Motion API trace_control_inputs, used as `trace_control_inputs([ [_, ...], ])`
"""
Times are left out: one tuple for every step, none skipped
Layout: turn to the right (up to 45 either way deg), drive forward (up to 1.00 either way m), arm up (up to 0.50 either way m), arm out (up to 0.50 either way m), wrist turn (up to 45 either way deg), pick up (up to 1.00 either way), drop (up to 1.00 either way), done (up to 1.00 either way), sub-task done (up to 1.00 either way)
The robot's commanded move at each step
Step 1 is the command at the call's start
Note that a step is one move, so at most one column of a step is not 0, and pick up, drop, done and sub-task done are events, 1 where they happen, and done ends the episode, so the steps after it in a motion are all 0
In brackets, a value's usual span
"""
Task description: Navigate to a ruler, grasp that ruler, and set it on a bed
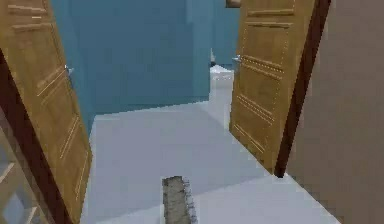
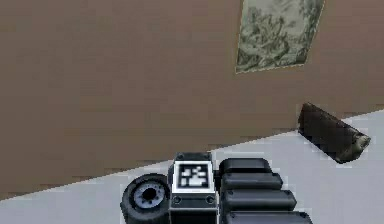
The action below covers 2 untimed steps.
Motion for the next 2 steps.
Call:
trace_control_inputs([
  [0.0, 1.00, 0.00, 0.00, 0.0, 0.00, 0.00, 0.00, 0.00],
  [-3.0, 0.00, 0.00, 0.00, 0.0, 0.00, 0.00, 0.00, 0.00],
])
